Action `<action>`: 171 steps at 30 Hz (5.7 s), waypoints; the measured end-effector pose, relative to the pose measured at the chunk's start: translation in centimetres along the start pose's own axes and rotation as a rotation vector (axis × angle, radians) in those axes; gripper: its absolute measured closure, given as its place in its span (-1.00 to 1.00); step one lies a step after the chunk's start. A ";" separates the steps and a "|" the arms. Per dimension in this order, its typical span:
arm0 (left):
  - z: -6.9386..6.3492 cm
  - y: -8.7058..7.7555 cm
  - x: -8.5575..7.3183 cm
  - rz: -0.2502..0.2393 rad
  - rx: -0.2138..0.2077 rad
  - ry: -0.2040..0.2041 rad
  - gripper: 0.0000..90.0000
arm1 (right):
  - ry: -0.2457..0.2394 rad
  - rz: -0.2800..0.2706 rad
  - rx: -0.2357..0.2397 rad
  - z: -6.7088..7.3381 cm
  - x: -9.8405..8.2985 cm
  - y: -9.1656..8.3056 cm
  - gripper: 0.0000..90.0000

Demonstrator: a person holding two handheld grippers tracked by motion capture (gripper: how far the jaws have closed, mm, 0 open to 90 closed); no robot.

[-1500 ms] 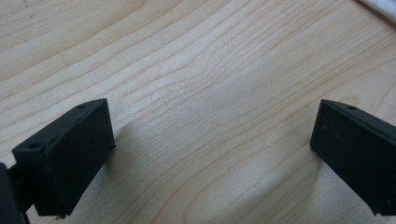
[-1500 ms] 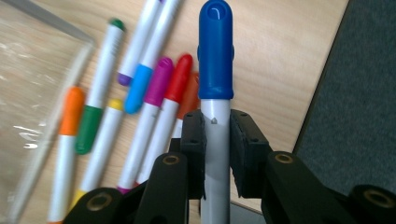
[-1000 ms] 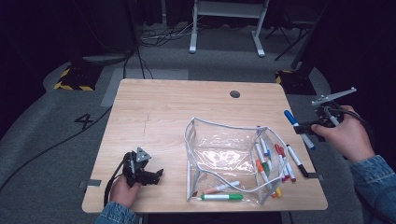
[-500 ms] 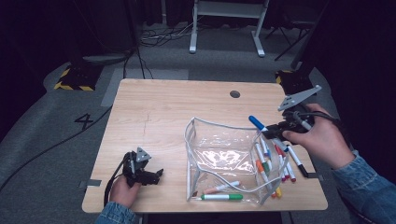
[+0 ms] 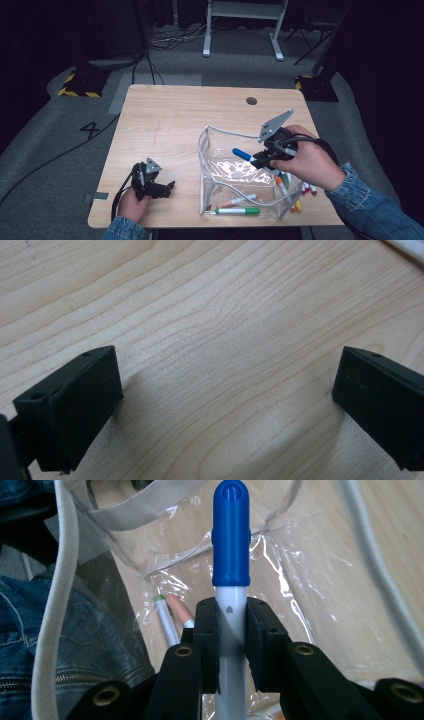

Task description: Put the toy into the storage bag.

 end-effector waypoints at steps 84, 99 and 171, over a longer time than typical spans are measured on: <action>0.0 0.0 0.0 0.002 0.002 -0.001 -1.00 | 0.287 -0.200 -0.140 -7.4 -5.2 -2.6 0.18; 0.0 0.0 0.0 0.001 0.003 0.001 -1.00 | 0.576 -0.195 -0.239 -12.8 -14.6 -3.7 0.20; 0.0 0.0 0.0 0.004 -0.003 -0.001 -1.00 | 0.621 -0.011 -0.262 -13.9 -15.5 -3.4 0.71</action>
Point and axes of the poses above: each handheld gripper's, and its own axes: y roughly forward along the jaws, x roughly out of its top, z roughly to its left, the point moved 5 cm from there along y, roughly forward along the jaws, and after that the axes turned 6 degrees about z, right-handed, at the moved point
